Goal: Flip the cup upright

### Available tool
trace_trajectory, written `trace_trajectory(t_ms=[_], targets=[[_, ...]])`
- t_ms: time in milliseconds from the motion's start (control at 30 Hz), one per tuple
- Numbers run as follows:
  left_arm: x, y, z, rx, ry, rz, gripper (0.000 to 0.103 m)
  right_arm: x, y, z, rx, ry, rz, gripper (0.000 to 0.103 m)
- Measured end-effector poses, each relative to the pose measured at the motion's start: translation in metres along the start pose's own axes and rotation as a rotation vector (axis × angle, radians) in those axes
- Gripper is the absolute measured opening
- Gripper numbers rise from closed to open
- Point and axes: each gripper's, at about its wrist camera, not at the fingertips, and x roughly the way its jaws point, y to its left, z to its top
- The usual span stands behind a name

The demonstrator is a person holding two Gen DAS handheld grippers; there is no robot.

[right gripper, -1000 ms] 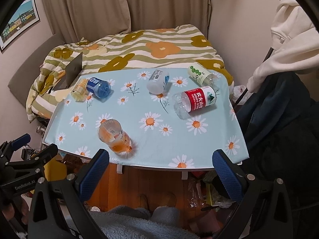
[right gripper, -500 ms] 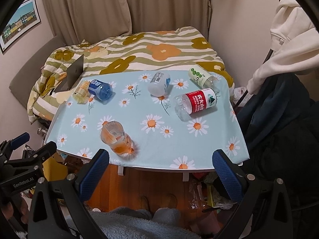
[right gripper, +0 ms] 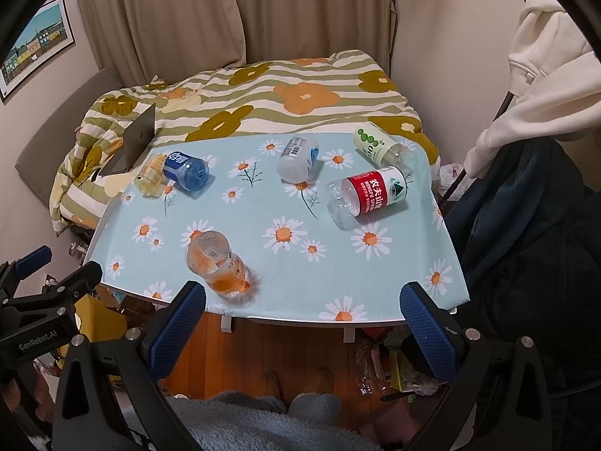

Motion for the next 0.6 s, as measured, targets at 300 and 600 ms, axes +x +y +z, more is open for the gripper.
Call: trace_trajectory(t_ms=[300, 600], targets=[[0.0007, -0.0011, 0.0028, 0.004, -0.004, 0.000, 0.103, 0.0008, -0.0003, 0.0007, 0.000, 0.000, -0.001, 0.103], [0.0012, -0.0015, 0.0046, 0.006, -0.009, 0.001, 0.103, 0.0029, -0.0022, 0.0024, 0.001, -0.001, -0.002, 0.103]])
